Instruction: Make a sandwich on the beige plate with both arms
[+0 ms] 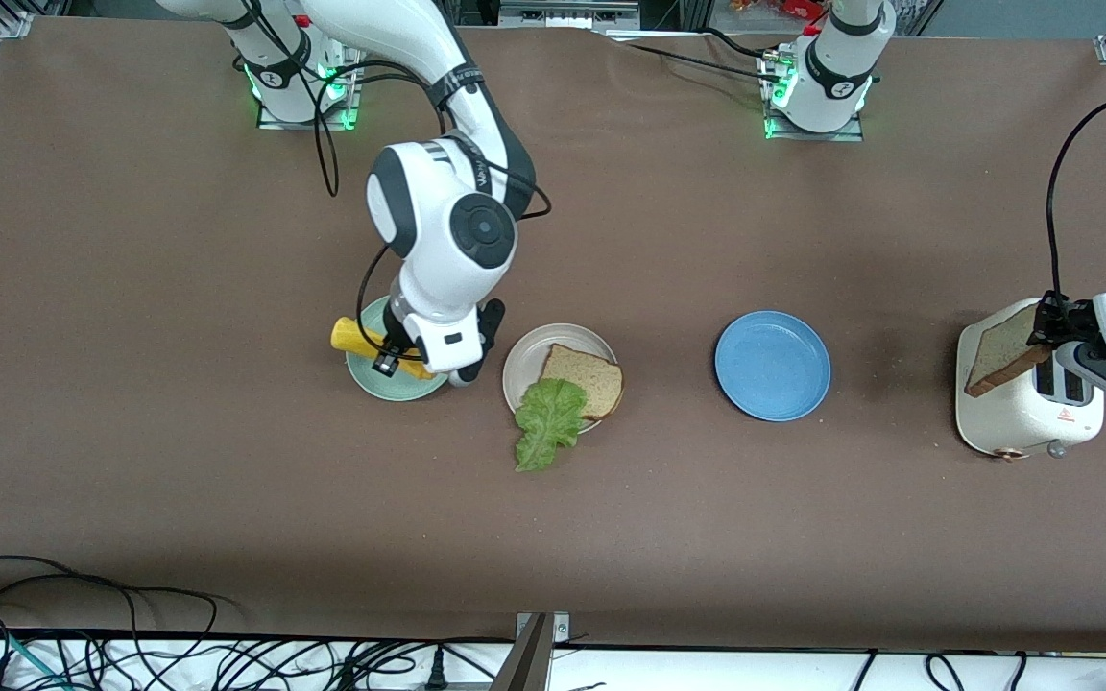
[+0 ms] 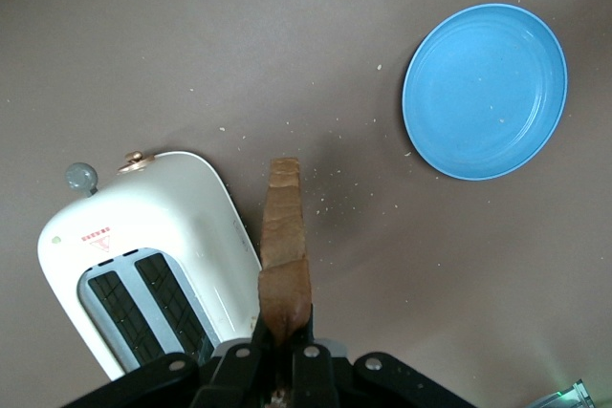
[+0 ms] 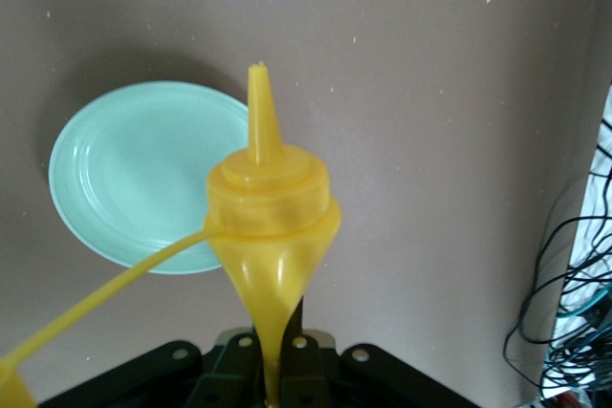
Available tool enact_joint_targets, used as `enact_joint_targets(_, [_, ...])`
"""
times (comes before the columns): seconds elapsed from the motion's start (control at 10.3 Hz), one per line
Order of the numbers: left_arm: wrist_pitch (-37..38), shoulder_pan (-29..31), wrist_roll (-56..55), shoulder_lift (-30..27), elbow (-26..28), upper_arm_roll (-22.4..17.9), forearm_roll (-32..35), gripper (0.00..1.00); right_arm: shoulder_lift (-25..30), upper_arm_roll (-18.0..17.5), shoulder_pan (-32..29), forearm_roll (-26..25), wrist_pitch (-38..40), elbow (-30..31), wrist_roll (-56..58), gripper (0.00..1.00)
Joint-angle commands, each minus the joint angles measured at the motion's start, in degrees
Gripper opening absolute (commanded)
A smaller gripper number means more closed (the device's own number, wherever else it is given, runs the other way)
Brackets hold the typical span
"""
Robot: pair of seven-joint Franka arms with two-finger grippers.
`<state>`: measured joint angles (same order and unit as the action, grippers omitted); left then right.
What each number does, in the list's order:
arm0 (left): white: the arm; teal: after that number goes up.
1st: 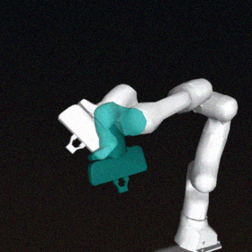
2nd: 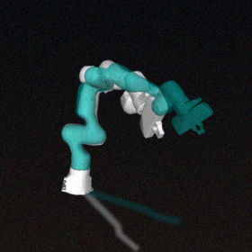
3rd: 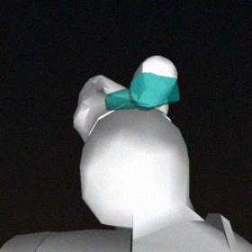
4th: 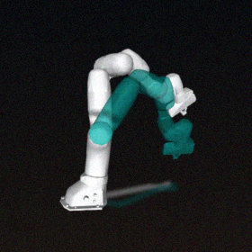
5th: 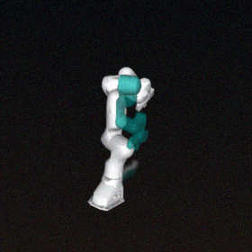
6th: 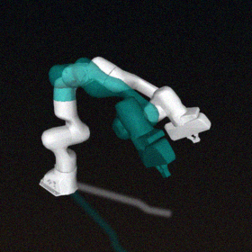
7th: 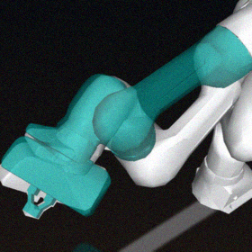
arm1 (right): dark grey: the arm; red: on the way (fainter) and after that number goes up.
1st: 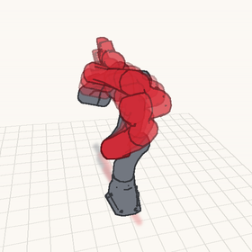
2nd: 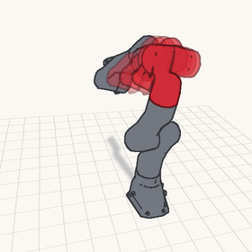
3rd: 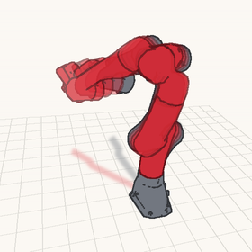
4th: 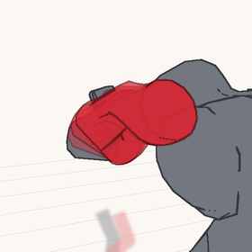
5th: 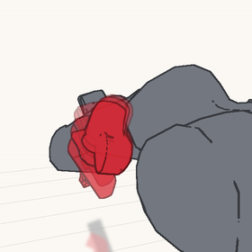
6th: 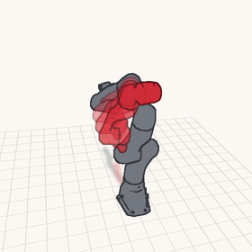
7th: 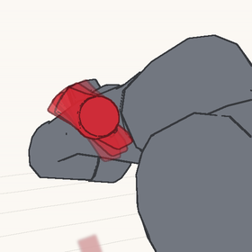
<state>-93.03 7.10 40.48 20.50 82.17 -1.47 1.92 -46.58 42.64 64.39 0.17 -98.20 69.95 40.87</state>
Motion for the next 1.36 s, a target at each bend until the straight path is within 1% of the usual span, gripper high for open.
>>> enact_joint_targets(0.0, [1.54, -0.77, -0.76, -0.54, -0.60, -0.38, -1.04, 0.00, -2.73, 0.61, 1.26, -4.80, 1.34, -3.33, -0.45, 0.00])
enact_joint_targets(0.1, [1.54, -0.77, -1.10, -0.46, -0.60, -0.38, -1.04, 0.00, -2.64, -0.09, 1.26, -5.35, 1.25, -3.33, -0.53, 0.00])
enact_joint_targets(0.39, [1.71, -0.95, -1.37, -0.54, -0.60, -0.38, -1.04, 0.00, -1.68, -0.01, 0.91, -4.56, 3.09, -3.24, 0.43, 0.00])
enact_joint_targets(0.49, [1.80, -1.03, -1.37, -0.54, -0.60, -0.38, -1.04, 0.00, -1.50, 0.60, 0.13, -2.13, 3.10, -3.24, 2.26, 0.00])
enact_joint_targets(0.58, [1.98, -1.12, -1.37, -0.54, -0.60, -0.38, -1.04, 0.00, -1.24, 0.78, -2.40, 2.16, 3.18, -3.24, 4.11, 0.00])
enact_joint_targets(0.78, [2.07, -1.12, -1.37, -0.54, -0.60, -0.38, -1.04, 0.00, 1.57, 0.52, -9.69, 13.75, 3.36, -3.06, 10.94, 0.00])
enact_joint_targets(0.88, [2.24, -1.30, -1.55, -0.54, -0.60, -0.29, -1.04, 0.00, 1.84, 0.78, -11.46, 15.81, 3.36, -2.97, 14.20, 0.00])
enact_joint_targets(0.97, [3.02, -2.43, -2.24, -0.54, -0.60, -0.37, -1.13, 0.00, 2.80, 0.69, -13.14, 17.74, 3.88, -2.71, 14.76, 0.00])
enact_joint_targets(1.27, [4.70, -4.98, -6.63, -0.54, -0.60, -0.38, -3.24, 0.00, 2.99, 0.78, -18.67, 26.35, 5.47, -2.45, 20.02, 0.00])
